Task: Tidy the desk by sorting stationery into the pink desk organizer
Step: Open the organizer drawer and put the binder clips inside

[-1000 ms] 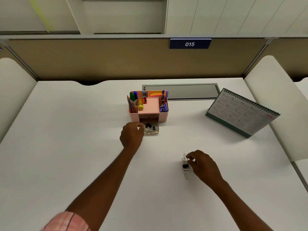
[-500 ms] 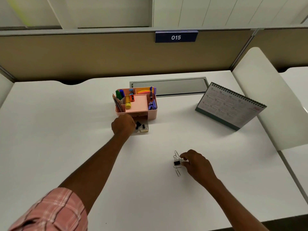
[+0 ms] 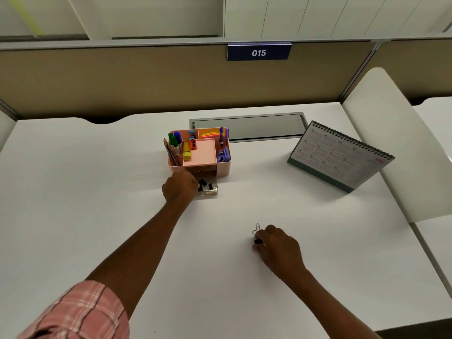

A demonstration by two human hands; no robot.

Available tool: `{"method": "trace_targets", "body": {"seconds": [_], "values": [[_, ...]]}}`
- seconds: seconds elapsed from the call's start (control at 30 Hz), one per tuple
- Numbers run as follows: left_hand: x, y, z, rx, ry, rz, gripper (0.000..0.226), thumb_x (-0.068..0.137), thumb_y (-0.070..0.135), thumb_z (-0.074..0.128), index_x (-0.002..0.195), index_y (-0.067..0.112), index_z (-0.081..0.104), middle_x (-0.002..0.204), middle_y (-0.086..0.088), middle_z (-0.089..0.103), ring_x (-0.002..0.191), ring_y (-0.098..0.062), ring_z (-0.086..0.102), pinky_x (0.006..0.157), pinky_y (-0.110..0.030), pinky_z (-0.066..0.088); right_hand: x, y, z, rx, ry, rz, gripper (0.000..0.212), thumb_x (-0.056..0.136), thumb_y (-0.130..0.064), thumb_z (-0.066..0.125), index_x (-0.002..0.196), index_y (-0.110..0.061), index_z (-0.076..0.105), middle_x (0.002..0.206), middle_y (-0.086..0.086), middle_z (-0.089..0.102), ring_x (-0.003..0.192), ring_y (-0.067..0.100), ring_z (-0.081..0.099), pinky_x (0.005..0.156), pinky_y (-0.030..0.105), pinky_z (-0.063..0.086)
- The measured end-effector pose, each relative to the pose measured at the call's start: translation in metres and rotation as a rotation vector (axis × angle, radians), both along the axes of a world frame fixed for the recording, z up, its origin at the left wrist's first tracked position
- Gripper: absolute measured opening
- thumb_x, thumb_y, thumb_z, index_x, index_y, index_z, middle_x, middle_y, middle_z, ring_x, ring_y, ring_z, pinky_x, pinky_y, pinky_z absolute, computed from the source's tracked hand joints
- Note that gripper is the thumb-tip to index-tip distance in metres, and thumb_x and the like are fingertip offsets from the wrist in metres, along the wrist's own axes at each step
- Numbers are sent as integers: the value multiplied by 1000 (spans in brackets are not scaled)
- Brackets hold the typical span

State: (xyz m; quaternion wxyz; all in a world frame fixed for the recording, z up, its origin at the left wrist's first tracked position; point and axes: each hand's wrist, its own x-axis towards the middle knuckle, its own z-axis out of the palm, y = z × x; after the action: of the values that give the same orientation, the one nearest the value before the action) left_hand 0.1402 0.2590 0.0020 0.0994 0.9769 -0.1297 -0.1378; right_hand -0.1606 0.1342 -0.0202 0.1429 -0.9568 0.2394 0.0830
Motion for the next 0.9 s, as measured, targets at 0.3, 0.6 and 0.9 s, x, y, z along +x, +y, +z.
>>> {"method": "trace_targets", "body": {"seconds": [0.3, 0.6, 0.9], "values": [[-39, 33, 1, -384, -261, 34, 23, 97, 40, 63, 111, 25, 74, 95, -2, 77, 80, -22, 71, 64, -26, 53, 9, 8, -1, -12, -87, -104, 10, 88, -26, 62, 97, -28, 59, 92, -8, 56, 78, 17, 60, 53, 33, 48], [-64, 63, -12, -456, -124, 233, 26, 97, 36, 61, 123, 32, 60, 79, 3, 71, 81, -28, 70, 69, -34, 54, 98, 2, 37, 212, -266, -10, 20, 89, -26, 68, 105, -35, 61, 106, -15, 60, 82, 7, 57, 69, 29, 49], [-81, 60, -11, -404, -115, 111, 43, 100, 34, 58, 143, 31, 56, 109, -1, 76, 96, -21, 72, 78, -35, 58, 219, 12, 34, 113, -181, 165, 16, 91, -18, 74, 106, -20, 73, 106, 1, 72, 89, 17, 65, 77, 31, 59]]}}
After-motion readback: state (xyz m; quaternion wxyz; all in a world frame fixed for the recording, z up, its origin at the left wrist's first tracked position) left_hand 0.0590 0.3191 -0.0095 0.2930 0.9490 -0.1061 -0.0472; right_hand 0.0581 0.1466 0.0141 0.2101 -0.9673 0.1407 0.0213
